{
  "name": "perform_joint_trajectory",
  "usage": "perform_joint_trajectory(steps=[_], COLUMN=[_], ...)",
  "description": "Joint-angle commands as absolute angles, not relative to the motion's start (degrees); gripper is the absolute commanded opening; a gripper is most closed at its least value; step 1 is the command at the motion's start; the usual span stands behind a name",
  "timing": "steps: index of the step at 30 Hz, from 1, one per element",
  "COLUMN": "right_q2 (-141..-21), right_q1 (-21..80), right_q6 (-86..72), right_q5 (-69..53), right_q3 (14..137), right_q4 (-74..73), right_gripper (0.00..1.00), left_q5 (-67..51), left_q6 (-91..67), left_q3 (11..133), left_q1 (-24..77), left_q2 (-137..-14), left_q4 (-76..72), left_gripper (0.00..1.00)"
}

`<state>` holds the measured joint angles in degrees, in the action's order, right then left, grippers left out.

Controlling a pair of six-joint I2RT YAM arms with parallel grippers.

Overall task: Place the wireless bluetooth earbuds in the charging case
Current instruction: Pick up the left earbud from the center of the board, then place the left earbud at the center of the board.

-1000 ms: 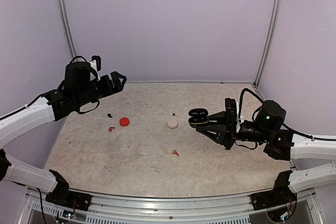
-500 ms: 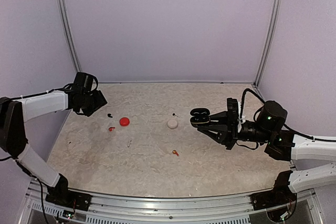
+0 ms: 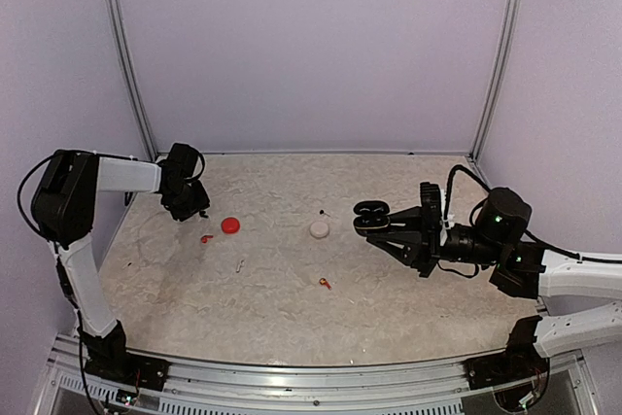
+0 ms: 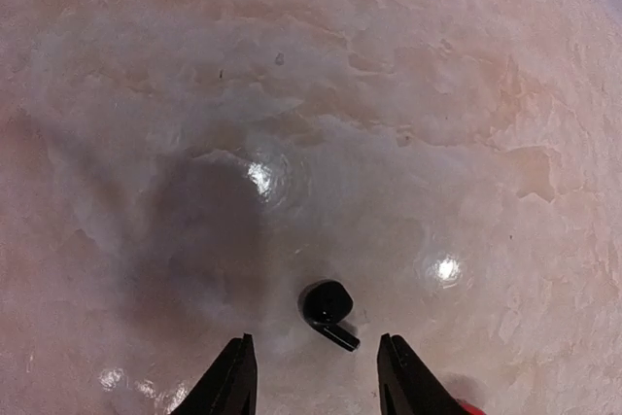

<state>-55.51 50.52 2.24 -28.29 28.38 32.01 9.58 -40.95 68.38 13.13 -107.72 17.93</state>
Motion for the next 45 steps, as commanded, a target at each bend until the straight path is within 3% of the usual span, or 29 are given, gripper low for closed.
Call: perform_joint_trajectory(steps=[1,22,35,45], right_q2=[-54.9,-56.2,-53.3,-51.4], right_q1=[49.7,48.9,49.0,48.9], right_q6=[2.3,2.5,1.5,0.7], right_q5=[-28.5,-29.6,-29.1,-28.4], right_q3=[27.5,28.2,27.9,27.4], right_q4=[33.0,33.3,31.7,31.2], right_gripper=[0.00,0.00,0.00,0.00], left_q5=[11.7,11.4,17.5,8.2], left_q6=[-38.8,-36.2,-28.4,-20.6], left_q3=[71.1,74.0,71.2,59.9], left_q1=[12.7,13.8,27.7,44.0], left_q2=[-111.5,-118.0,-101.4,-90.3], left_q4=[19.2,20.5,25.6,30.8], left_gripper=[0.42,0.11,0.12,0.11])
